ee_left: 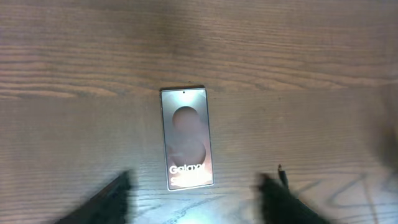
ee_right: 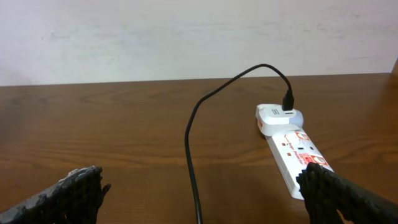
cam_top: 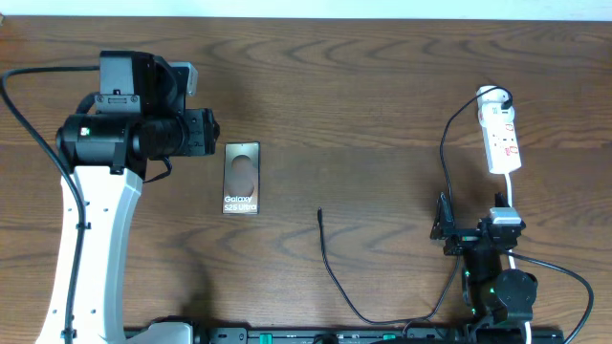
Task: Plug charger to phone and switch on socket
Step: 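Raise the left gripper and move it above the Galaxy phone box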
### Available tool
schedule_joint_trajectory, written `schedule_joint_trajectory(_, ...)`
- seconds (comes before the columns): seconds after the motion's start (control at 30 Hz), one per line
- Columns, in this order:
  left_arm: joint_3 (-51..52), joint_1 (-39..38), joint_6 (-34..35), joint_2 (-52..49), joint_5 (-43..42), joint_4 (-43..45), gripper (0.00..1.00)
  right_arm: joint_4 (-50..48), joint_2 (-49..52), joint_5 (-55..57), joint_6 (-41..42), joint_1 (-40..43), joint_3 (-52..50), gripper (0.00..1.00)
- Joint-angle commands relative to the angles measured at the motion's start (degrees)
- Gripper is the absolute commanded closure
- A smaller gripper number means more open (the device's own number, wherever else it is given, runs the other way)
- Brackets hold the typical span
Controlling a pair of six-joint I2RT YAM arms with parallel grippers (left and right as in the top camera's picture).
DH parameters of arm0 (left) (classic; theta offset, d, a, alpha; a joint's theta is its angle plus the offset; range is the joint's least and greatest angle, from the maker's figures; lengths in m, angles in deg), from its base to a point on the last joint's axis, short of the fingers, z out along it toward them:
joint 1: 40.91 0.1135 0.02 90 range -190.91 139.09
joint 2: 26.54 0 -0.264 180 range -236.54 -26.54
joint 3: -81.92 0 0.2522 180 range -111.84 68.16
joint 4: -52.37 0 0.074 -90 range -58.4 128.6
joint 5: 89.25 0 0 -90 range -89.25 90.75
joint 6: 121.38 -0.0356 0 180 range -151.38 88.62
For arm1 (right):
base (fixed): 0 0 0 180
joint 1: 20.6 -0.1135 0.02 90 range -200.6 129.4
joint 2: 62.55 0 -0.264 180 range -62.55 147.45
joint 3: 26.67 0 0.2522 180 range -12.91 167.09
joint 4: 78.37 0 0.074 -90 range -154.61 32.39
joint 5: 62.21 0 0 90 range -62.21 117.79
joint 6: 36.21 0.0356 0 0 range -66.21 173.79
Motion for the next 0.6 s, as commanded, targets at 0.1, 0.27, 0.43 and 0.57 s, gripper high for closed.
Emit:
schedule_joint_trajectory(0.1, -1.3, 0.1, 0.4, -0.1, -0.7, 0.0, 0.01, 0.3, -0.2, 0.5, 0.5, 0.1, -0.1, 0.01)
schedule_joint_trajectory(0.27, -1.3, -0.7, 1.0, -0.7, -0.6, -0.2, 0.01, 0.3, -0.2, 0.4, 0.5, 0.1, -0.1, 0.01)
schedule_joint_trajectory(0.43, -1.3, -4.2, 2.2, -4.6, 6.5, -1.9, 0.01, 0.3, -0.2, 0.4, 0.5, 0.1, -0.1, 0.01)
schedule_joint_trajectory(0.57, -1.3, -6.0, 4.3, -9.4, 9.9, -1.7, 0.02, 0.3, -0.2, 0.4, 0.5, 0.1, -0.1, 0.01)
